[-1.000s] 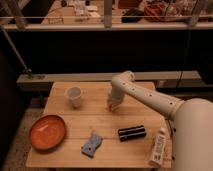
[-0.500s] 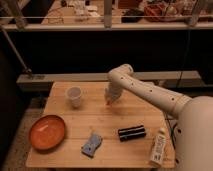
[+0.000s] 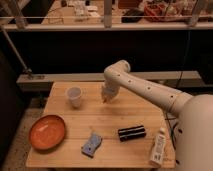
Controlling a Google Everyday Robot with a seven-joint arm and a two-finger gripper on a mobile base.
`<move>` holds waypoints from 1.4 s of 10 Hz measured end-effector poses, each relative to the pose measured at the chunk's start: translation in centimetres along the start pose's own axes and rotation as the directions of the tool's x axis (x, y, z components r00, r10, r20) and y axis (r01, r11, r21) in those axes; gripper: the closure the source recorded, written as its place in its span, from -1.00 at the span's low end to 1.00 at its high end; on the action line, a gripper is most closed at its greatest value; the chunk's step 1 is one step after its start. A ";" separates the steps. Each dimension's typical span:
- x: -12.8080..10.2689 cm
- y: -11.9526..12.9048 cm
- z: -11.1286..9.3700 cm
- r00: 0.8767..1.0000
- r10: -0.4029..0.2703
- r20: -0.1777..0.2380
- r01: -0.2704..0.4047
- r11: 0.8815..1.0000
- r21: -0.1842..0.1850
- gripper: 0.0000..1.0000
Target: Place the pepper in the ceramic cup
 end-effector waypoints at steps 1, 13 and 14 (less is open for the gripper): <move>-0.7 -1.0 -0.4 1.000 -0.018 0.000 0.018 1.000 0.004 1.00; -5.3 -9.0 -2.7 0.983 -0.182 -0.010 0.182 0.982 0.041 1.00; -5.3 -9.3 -2.8 0.982 -0.189 -0.011 0.189 0.981 0.044 1.00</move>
